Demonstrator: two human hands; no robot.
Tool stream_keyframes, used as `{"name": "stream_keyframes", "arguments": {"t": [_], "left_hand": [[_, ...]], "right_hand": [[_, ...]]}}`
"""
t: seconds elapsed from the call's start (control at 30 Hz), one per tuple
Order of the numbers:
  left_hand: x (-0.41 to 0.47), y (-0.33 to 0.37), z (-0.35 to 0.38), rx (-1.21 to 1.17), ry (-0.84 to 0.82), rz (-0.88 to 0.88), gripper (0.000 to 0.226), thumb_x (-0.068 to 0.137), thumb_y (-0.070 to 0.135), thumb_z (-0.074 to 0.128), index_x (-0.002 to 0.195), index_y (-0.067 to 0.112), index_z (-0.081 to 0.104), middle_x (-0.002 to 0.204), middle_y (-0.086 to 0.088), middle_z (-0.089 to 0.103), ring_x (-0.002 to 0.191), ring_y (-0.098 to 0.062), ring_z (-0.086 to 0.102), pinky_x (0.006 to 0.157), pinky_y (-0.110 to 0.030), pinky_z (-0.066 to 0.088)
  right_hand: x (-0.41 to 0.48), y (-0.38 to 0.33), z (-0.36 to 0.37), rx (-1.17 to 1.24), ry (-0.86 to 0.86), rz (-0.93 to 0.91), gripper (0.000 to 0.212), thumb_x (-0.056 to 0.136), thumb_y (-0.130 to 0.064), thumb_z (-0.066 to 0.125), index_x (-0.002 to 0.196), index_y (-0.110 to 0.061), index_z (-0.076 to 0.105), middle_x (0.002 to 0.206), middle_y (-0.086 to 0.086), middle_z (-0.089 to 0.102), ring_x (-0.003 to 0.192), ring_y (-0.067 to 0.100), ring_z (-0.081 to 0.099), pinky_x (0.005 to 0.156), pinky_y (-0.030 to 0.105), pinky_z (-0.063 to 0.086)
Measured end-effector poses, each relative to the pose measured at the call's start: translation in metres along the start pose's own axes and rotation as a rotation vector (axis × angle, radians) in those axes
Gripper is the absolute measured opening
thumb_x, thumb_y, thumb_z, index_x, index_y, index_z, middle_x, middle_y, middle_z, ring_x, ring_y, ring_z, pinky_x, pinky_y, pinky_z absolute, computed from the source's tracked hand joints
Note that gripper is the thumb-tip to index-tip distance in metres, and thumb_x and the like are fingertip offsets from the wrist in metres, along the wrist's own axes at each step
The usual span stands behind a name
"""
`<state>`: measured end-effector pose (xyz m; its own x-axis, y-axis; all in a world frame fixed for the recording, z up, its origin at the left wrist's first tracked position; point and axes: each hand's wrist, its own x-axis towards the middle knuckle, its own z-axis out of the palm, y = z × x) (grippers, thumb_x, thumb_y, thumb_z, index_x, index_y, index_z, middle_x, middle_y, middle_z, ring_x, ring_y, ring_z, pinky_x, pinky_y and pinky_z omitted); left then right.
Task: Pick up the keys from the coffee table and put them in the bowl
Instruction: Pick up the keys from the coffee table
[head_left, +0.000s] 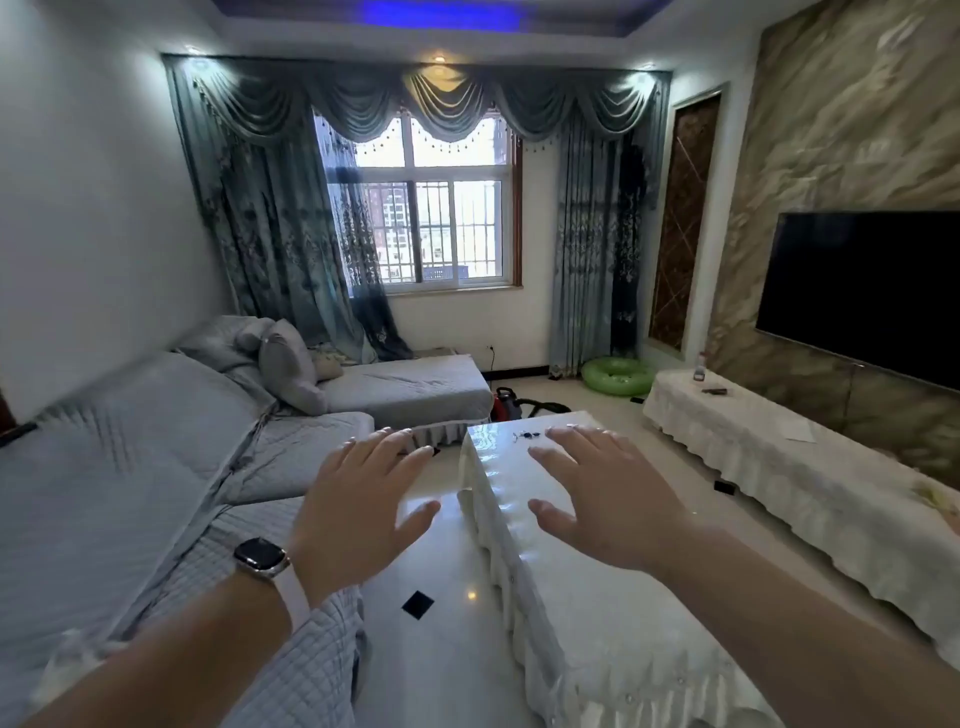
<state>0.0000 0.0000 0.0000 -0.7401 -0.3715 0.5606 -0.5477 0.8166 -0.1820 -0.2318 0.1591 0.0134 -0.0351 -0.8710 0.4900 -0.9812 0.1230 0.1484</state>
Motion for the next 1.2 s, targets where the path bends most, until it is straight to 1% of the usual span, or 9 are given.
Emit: {"name": "stream_keyframes", "arguments": {"t": [0.2, 0.3, 0.47, 0.53, 0.63, 0.9, 1.03, 1.13, 1.2], "left_hand": [[0.022, -0.059, 0.057, -0.005, -0.053, -0.009, 0.056, 0.086, 0.056, 0.047, 0.129, 0.021, 0.055, 0.134, -0.007, 0.058, 0.124, -0.028, 0.052, 0.101, -0.049, 0.042], [0.037, -0.105, 0.085, -0.023, -0.042, -0.007, 0.056, 0.086, 0.057, 0.046, 0.13, 0.022, 0.055, 0.135, -0.007, 0.058, 0.126, -0.028, 0.051, 0.102, -0.049, 0.042], [0.059, -0.193, 0.135, -0.053, -0.07, -0.02, 0.056, 0.087, 0.059, 0.046, 0.131, 0.024, 0.053, 0.137, -0.006, 0.056, 0.128, -0.027, 0.048, 0.105, -0.046, 0.036], [0.069, -0.224, 0.152, -0.059, -0.077, -0.019, 0.056, 0.087, 0.059, 0.046, 0.13, 0.024, 0.053, 0.136, -0.006, 0.056, 0.128, -0.027, 0.048, 0.104, -0.047, 0.036], [0.085, -0.259, 0.171, -0.07, -0.091, -0.019, 0.056, 0.086, 0.058, 0.047, 0.129, 0.023, 0.055, 0.135, -0.006, 0.058, 0.126, -0.028, 0.051, 0.102, -0.049, 0.04], [0.126, -0.315, 0.222, -0.113, -0.095, -0.055, 0.055, 0.084, 0.055, 0.05, 0.126, 0.021, 0.057, 0.129, -0.007, 0.061, 0.121, -0.029, 0.054, 0.1, -0.049, 0.042], [0.154, -0.328, 0.255, -0.124, -0.123, -0.068, 0.057, 0.082, 0.056, 0.047, 0.127, 0.021, 0.056, 0.13, -0.006, 0.06, 0.122, -0.029, 0.053, 0.101, -0.049, 0.041], [0.18, -0.335, 0.283, -0.111, -0.13, -0.078, 0.058, 0.082, 0.058, 0.046, 0.127, 0.023, 0.057, 0.131, -0.005, 0.059, 0.124, -0.028, 0.051, 0.103, -0.047, 0.037], [0.202, -0.339, 0.303, -0.105, -0.132, -0.083, 0.057, 0.082, 0.058, 0.048, 0.127, 0.024, 0.055, 0.133, -0.005, 0.059, 0.125, -0.027, 0.05, 0.103, -0.046, 0.034]], "right_hand": [[0.061, -0.011, 0.057, -0.012, -0.029, 0.017, 0.053, 0.08, -0.053, 0.047, 0.118, -0.018, 0.062, 0.12, 0.007, 0.064, 0.111, 0.03, 0.058, 0.092, 0.042, 0.046], [0.106, -0.019, 0.089, -0.022, -0.055, 0.021, 0.055, 0.081, -0.055, 0.046, 0.12, -0.02, 0.061, 0.124, 0.007, 0.063, 0.114, 0.031, 0.058, 0.093, 0.042, 0.046], [0.188, -0.037, 0.133, -0.038, -0.092, 0.02, 0.057, 0.082, -0.056, 0.046, 0.123, -0.02, 0.06, 0.125, 0.007, 0.063, 0.115, 0.03, 0.059, 0.093, 0.043, 0.046], [0.218, -0.044, 0.148, -0.038, -0.098, 0.025, 0.057, 0.081, -0.056, 0.046, 0.123, -0.02, 0.059, 0.125, 0.008, 0.063, 0.114, 0.03, 0.059, 0.093, 0.043, 0.046], [0.256, -0.051, 0.168, -0.021, -0.112, 0.027, 0.057, 0.082, -0.055, 0.046, 0.124, -0.019, 0.059, 0.127, 0.009, 0.062, 0.114, 0.031, 0.059, 0.094, 0.043, 0.046], [0.323, -0.042, 0.223, 0.048, -0.154, 0.055, 0.056, 0.084, -0.053, 0.044, 0.124, -0.017, 0.058, 0.128, 0.009, 0.061, 0.116, 0.031, 0.056, 0.095, 0.044, 0.043], [0.344, -0.019, 0.259, 0.082, -0.184, 0.065, 0.056, 0.084, -0.053, 0.044, 0.123, -0.016, 0.06, 0.128, 0.01, 0.061, 0.119, 0.032, 0.055, 0.097, 0.045, 0.041], [0.364, 0.009, 0.288, 0.098, -0.204, 0.067, 0.059, 0.083, -0.055, 0.041, 0.124, -0.017, 0.059, 0.131, 0.01, 0.06, 0.121, 0.032, 0.053, 0.098, 0.045, 0.041], [0.382, 0.029, 0.308, 0.111, -0.207, 0.074, 0.061, 0.084, -0.057, 0.037, 0.127, -0.018, 0.057, 0.134, 0.008, 0.057, 0.126, 0.03, 0.049, 0.101, 0.044, 0.037]]}}
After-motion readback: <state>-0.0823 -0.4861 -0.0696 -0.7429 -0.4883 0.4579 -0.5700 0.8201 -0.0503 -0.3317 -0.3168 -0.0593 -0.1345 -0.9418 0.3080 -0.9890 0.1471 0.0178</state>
